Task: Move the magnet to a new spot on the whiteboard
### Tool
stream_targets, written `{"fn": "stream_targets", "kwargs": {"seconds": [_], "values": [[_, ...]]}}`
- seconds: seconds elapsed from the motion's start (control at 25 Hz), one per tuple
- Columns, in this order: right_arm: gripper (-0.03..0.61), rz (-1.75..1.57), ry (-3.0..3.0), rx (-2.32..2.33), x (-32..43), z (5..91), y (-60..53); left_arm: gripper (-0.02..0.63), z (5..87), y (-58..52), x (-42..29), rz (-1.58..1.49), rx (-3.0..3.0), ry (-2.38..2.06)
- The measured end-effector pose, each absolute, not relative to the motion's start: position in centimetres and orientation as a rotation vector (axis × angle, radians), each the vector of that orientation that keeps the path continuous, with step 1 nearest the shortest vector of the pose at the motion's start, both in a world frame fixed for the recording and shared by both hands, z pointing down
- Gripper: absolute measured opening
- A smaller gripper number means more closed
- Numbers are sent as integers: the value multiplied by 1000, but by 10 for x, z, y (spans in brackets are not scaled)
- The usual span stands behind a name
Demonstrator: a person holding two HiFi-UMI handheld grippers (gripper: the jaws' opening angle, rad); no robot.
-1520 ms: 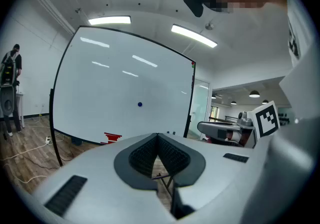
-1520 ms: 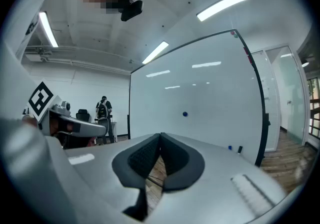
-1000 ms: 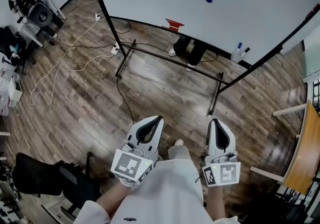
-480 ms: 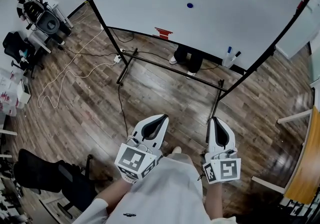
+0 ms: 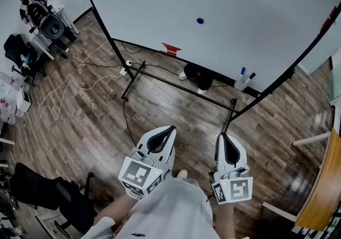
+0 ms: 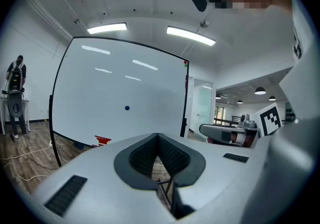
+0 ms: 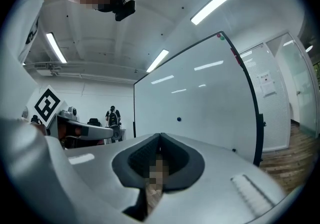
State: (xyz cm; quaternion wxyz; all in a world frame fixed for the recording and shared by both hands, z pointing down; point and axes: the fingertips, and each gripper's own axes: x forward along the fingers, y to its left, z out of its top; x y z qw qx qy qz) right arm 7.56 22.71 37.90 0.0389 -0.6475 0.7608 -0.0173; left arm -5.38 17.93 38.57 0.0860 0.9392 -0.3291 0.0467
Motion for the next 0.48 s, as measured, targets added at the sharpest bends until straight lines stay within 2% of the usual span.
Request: {"fn": "stream_targets", "kwargs": {"seconds": [0.48], "values": [[9,-36,2352,-2058,91,367,61,6,374,7,-47,37,2780,-952]]}}
